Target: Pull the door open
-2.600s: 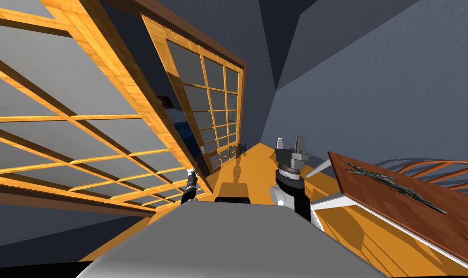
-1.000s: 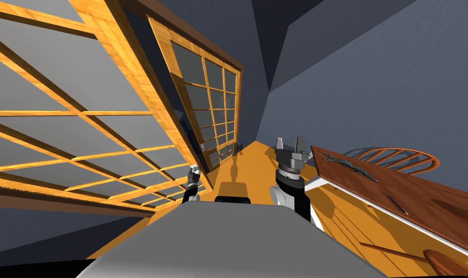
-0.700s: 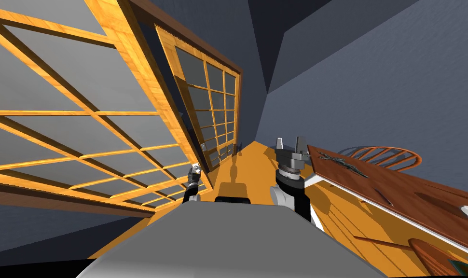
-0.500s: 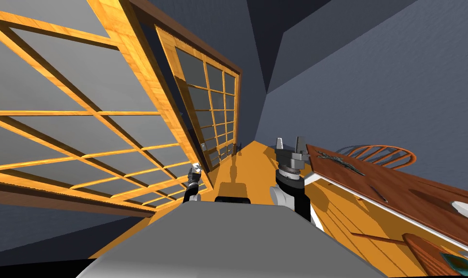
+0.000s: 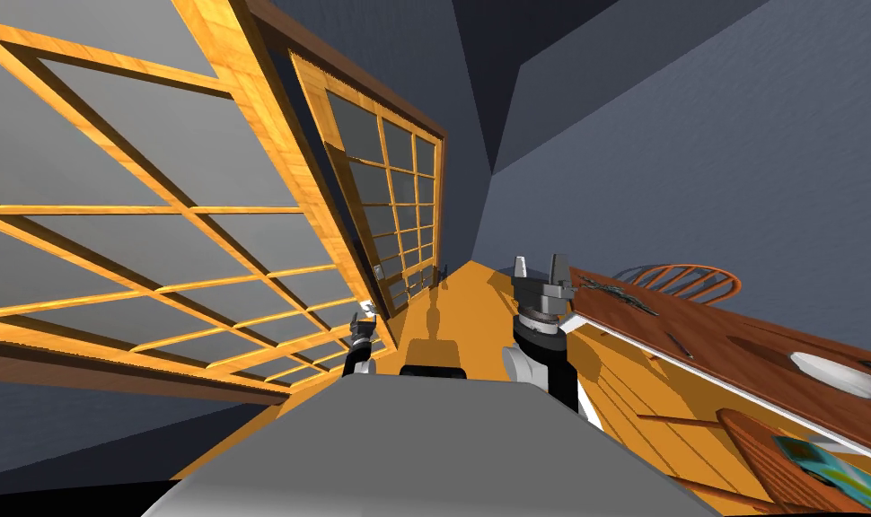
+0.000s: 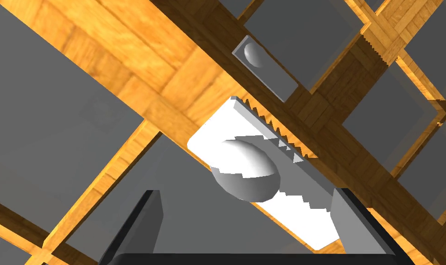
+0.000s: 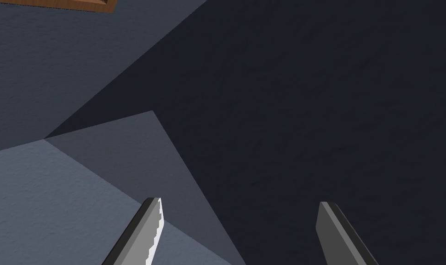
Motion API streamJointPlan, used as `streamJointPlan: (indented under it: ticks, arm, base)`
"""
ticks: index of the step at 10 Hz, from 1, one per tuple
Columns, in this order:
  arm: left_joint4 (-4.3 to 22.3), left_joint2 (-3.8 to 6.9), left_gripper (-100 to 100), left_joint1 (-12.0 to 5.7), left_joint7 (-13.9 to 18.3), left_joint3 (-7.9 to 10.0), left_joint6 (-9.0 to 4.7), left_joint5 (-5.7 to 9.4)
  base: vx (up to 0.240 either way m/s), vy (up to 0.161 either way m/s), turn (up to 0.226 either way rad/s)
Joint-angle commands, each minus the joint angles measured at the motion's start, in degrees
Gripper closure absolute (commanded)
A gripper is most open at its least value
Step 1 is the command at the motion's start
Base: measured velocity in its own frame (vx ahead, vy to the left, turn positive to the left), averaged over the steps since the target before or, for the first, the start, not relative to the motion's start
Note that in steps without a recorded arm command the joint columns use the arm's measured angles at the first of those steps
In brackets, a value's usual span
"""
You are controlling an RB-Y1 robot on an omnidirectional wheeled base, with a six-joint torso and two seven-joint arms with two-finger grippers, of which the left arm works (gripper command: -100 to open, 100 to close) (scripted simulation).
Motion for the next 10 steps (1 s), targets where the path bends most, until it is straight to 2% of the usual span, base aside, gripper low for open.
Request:
streamJointPlan:
  ticks: [1, 2, 4, 5, 6, 7, 9, 10]
  arm:
    - [0.0, -0.16, -100, -0.24, 2.9, -0.64, -0.13, 1.35]
    - [0.0, -0.16, -100, -0.24, 3.8, -0.64, -0.13, 1.35]
    - [-0.2, -0.39, -100, -0.52, 7.4, -1.49, -0.25, 3.17]
    - [-0.2, -0.39, -100, -0.52, 8.4, -1.49, -0.25, 3.17]
    - [-0.2, -0.51, -100, -0.66, 10.4, -1.92, -0.31, 4.07]
    - [-0.2, -0.51, -100, -0.66, 10.8, -1.92, -0.31, 4.07]
    - [-0.4, -0.74, -100, -0.94, 14.6, -2.75, -0.42, 5.84]
    - [-0.4, -0.74, -100, -0.94, 15.4, -2.75, -0.42, 5.84]
  base:
    - [-0.082, 0.019, -0.093]
    - [-0.067, 0.019, -0.037]
    - [-0.072, 0.026, -0.074]
    - [-0.064, 0.019, -0.031]
    - [-0.057, 0.010, -0.062]
    - [-0.046, 0.008, -0.028]
    - [-0.059, 0.012, -0.073]
    - [-0.053, 0.021, -0.027]
